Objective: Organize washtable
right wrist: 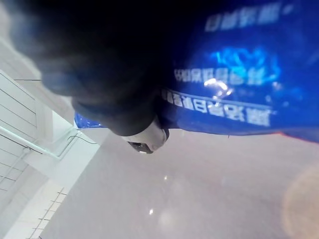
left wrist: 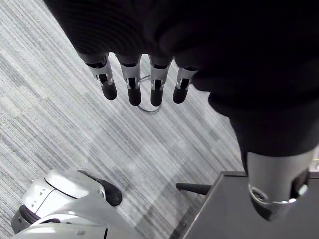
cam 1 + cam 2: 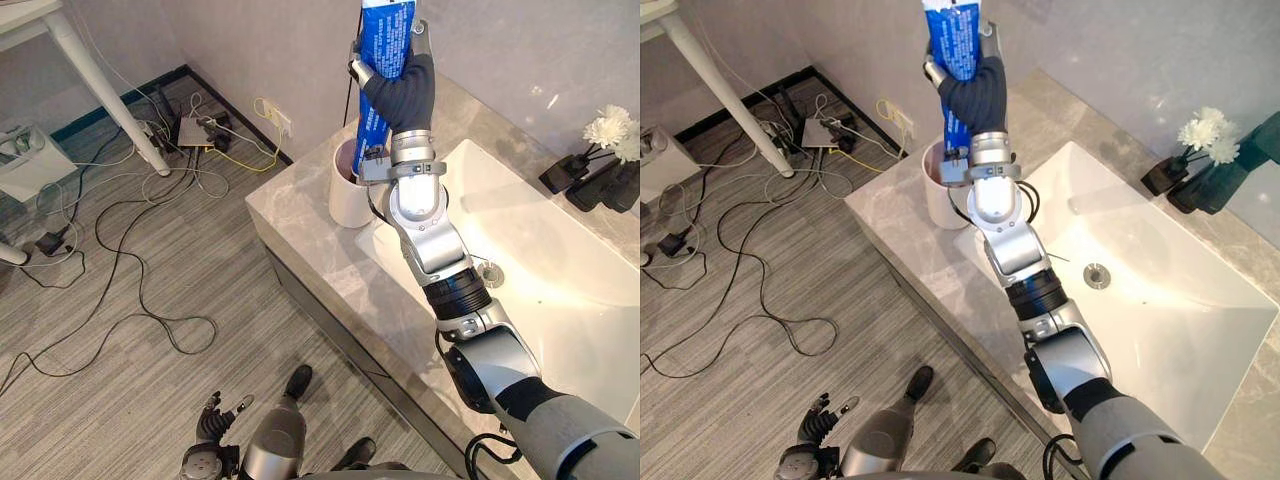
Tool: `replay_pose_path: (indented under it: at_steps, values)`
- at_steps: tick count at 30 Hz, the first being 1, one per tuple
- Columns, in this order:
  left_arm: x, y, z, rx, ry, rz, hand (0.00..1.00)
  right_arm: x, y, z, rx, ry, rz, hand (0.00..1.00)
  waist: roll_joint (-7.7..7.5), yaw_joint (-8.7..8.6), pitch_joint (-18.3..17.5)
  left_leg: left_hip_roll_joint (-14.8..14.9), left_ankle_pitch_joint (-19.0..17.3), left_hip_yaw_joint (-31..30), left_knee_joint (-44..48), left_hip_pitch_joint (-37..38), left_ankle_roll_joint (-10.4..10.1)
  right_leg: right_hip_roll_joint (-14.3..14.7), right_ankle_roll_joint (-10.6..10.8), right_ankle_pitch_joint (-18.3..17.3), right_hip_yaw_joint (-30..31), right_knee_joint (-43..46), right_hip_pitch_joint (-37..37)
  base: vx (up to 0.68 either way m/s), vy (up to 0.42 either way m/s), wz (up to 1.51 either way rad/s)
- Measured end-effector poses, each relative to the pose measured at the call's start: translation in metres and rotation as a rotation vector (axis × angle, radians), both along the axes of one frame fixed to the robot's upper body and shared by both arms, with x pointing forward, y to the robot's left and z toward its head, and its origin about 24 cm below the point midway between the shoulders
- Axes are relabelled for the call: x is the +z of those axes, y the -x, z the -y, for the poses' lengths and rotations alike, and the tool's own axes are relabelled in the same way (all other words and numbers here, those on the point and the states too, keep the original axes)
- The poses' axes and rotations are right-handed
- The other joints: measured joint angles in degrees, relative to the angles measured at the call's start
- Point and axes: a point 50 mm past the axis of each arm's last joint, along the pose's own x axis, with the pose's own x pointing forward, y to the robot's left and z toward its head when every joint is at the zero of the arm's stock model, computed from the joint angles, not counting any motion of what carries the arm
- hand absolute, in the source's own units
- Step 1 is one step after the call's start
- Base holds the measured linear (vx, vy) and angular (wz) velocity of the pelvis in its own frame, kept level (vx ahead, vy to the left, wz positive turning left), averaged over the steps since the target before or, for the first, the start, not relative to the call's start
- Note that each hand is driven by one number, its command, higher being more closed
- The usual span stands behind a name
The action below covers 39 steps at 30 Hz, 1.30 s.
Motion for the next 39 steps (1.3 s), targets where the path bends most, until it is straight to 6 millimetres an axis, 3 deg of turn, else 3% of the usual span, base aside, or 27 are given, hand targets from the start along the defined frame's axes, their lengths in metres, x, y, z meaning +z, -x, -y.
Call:
replay_pose_path:
  at_steps: [3,4,10,14,28,34,39]
  values:
    - [0.0,0.0,0.0,0.0,0.0,0.0,0.0,-0.001,0.0,-0.001,0.002,-0.003,-0.004,1.0,0.0,-0.06,0.0,0.0,0.0,0.0,0.0,0.0,0.0,0.0,0.0,0.0,0.0,0.0,0.0,0.0,0.0,0.0]
    - [0.0,0.0,0.0,0.0,0.0,0.0,0.0,-0.001,0.0,-0.001,0.003,-0.004,-0.005,0.0,0.0,-0.07,0.0,0.0,0.0,0.0,0.0,0.0,0.0,0.0,0.0,0.0,0.0,0.0,0.0,0.0,0.0,0.0]
    - [0.0,0.0,0.0,-0.003,-0.001,-0.001,0.0,-0.007,0.002,-0.002,0.009,-0.008,-0.019,0.0,0.0,-0.08,0.0,-0.1,0.0,-0.1,0.0,0.2,0.0,0.0,0.0,0.0,-0.2,0.0,0.2,0.0,0.0,0.0]
    - [0.0,0.001,0.0,-0.003,-0.001,-0.003,0.0,-0.022,0.002,-0.004,0.023,0.021,-0.062,0.0,0.0,-0.17,0.0,-0.1,0.0,-0.3,0.0,0.8,0.0,0.0,0.0,0.0,-0.4,0.0,1.0,-0.01,-0.001,0.02]
    - [-0.001,0.002,0.0,-0.005,-0.002,-0.01,0.0,-0.031,0.008,-0.003,0.032,0.004,-0.075,0.0,0.0,-0.33,-0.3,-0.1,0.0,-0.1,0.0,1.8,0.0,0.1,0.0,0.0,-0.2,0.0,1.9,0.0,-0.001,0.0]
    - [-0.004,0.008,0.0,-0.003,-0.001,-0.038,0.0,-0.045,0.008,-0.001,0.027,-0.002,-0.121,0.0,-0.01,-0.51,-2.6,0.0,0.0,0.1,0.0,2.1,0.0,0.1,0.0,0.0,0.1,-0.1,2.0,-0.01,-0.003,-0.01]
    - [-0.006,0.013,-0.002,-0.006,-0.003,-0.058,0.0,-0.043,0.012,-0.001,0.032,0.007,-0.098,0.0,-0.24,-1.78,-3.3,0.1,0.1,0.2,0.0,2.4,-0.1,0.1,0.0,0.0,0.5,0.0,2.3,-0.04,-0.014,-0.03]
